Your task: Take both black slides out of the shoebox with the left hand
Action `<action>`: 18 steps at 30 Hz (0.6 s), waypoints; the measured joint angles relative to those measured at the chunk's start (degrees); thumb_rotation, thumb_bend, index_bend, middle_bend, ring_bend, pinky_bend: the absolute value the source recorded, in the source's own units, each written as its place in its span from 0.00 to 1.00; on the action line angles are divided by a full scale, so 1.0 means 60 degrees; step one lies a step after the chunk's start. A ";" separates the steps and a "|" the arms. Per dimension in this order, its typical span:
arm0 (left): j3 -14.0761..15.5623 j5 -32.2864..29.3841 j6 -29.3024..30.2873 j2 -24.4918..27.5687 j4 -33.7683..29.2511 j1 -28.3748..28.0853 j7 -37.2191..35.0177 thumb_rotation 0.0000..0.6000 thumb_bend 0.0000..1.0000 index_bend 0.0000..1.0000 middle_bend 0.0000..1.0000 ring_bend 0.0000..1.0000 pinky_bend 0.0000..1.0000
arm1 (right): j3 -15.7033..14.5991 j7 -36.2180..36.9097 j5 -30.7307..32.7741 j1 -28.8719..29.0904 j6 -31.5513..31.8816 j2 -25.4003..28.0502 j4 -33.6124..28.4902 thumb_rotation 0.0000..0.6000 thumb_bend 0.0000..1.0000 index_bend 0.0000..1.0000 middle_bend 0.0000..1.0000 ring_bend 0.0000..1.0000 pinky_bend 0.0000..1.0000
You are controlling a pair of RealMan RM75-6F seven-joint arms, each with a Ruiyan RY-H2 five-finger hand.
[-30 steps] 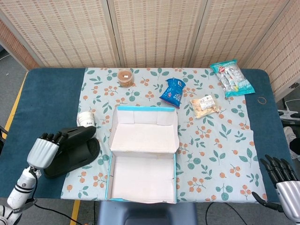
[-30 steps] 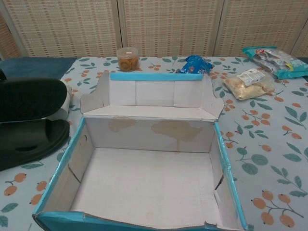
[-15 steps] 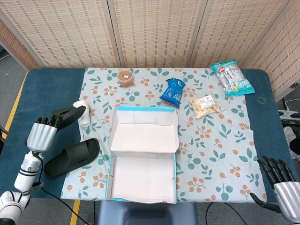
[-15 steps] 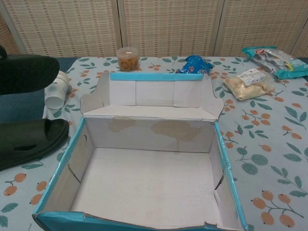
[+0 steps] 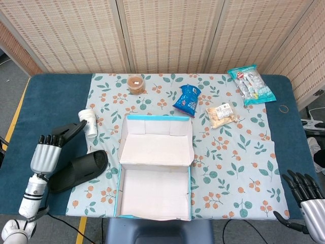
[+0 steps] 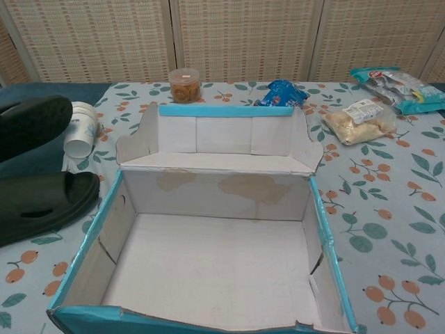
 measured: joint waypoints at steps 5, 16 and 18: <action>0.0149 -0.0009 -0.0252 -0.0003 -0.0581 0.0355 -0.0107 1.00 0.46 0.00 0.02 0.08 0.28 | -0.0028 0.0036 -0.0065 -0.0044 0.0076 0.0011 0.0024 0.67 0.16 0.00 0.00 0.00 0.00; 0.0589 0.0258 0.0153 0.0964 -0.3422 0.1058 -0.1331 1.00 0.44 0.00 0.00 0.00 0.26 | -0.0028 0.0016 -0.0076 -0.0070 0.0092 0.0002 0.0028 0.67 0.16 0.00 0.00 0.00 0.00; 0.0732 0.0364 0.0295 0.1383 -0.4429 0.1212 -0.1487 1.00 0.44 0.00 0.00 0.00 0.25 | -0.0029 0.0017 -0.0082 -0.0076 0.0100 0.0003 0.0027 0.67 0.16 0.00 0.00 0.00 0.00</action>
